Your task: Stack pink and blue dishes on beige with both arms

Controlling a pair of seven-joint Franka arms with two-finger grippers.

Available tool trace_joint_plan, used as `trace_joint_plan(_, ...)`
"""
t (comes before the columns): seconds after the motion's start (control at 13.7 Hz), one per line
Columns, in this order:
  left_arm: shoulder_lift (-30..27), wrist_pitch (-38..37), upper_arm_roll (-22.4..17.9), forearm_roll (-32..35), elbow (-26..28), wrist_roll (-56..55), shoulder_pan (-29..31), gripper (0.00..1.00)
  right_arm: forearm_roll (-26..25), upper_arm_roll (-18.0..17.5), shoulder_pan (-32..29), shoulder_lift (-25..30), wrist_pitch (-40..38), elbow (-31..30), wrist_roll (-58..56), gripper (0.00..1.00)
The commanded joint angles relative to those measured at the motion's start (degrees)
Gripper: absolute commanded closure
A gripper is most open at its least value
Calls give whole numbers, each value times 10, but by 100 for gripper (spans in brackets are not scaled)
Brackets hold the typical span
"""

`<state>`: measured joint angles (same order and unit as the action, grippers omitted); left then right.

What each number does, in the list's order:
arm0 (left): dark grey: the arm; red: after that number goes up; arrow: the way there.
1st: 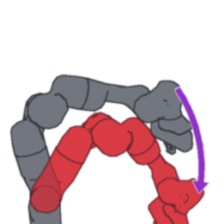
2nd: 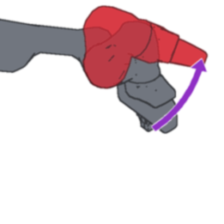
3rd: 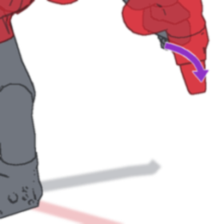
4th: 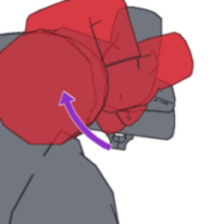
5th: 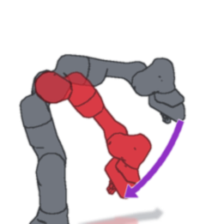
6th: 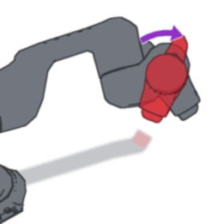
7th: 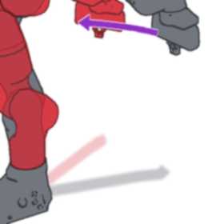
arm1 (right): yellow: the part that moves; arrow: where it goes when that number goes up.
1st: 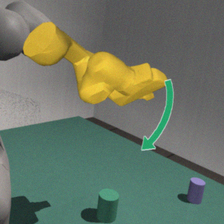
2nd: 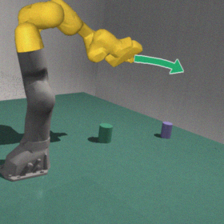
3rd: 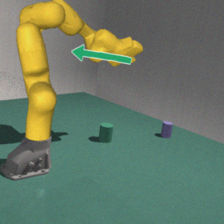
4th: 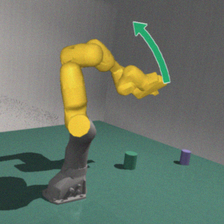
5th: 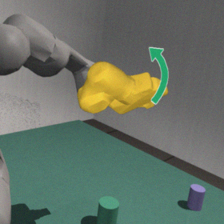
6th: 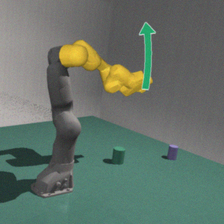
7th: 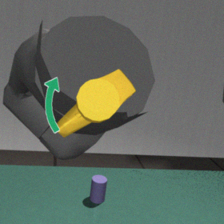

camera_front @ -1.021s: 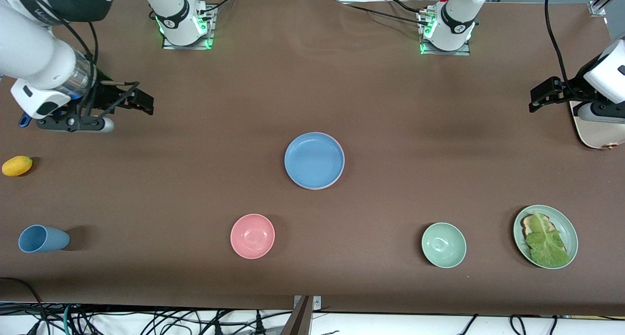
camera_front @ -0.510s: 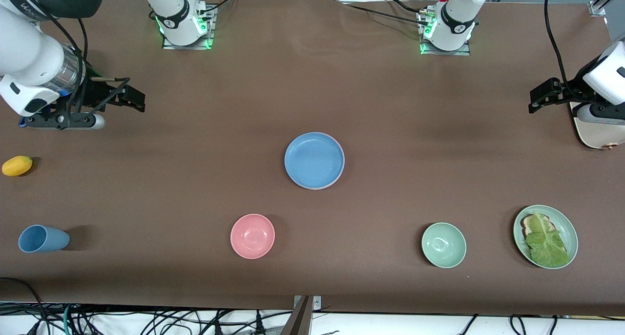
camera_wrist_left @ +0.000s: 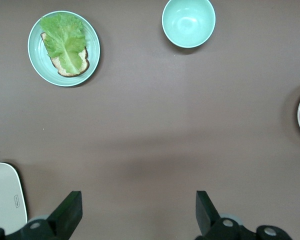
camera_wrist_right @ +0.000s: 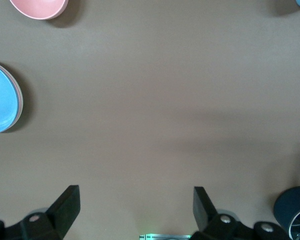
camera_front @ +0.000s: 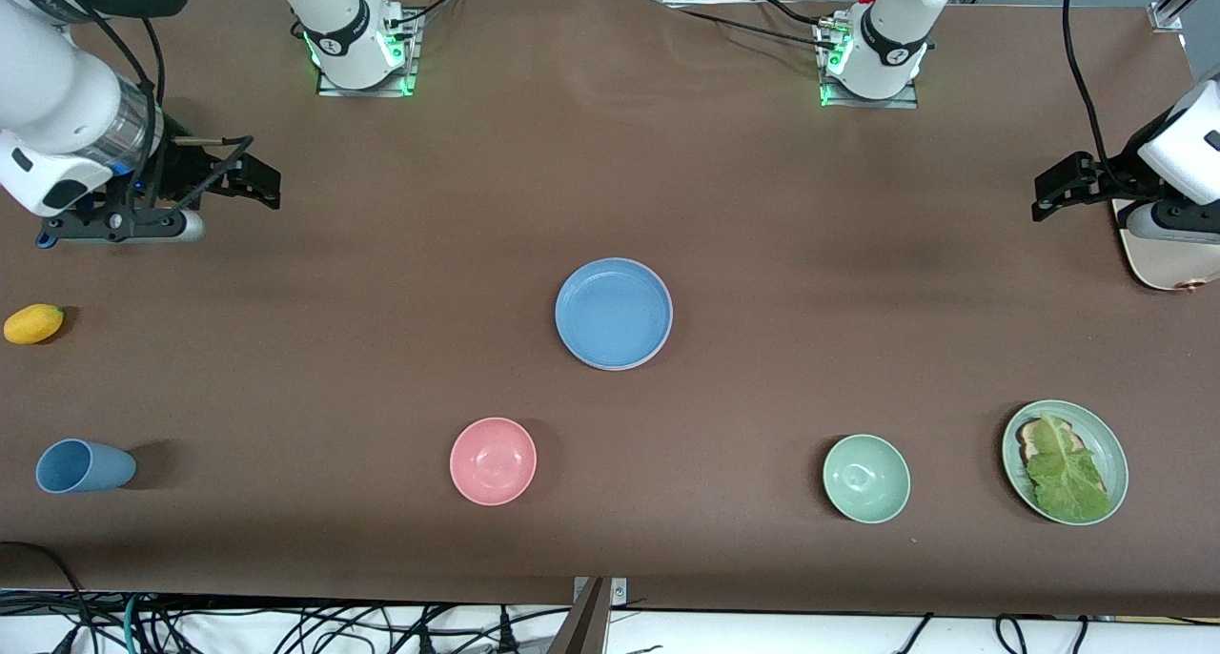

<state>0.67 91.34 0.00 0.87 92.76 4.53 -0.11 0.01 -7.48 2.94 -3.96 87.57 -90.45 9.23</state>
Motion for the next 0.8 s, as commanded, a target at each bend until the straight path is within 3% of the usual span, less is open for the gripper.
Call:
trace_joint_plan(0.0,7,-1,0,-8,-17,8,2,0,-8,-2,-6,2,-22,21,-9,0)
trace_joint_plan(0.73,9,-1,-1,-8,-18,7,2,0,-9,-1,-6,4,-35,21,-19,0)
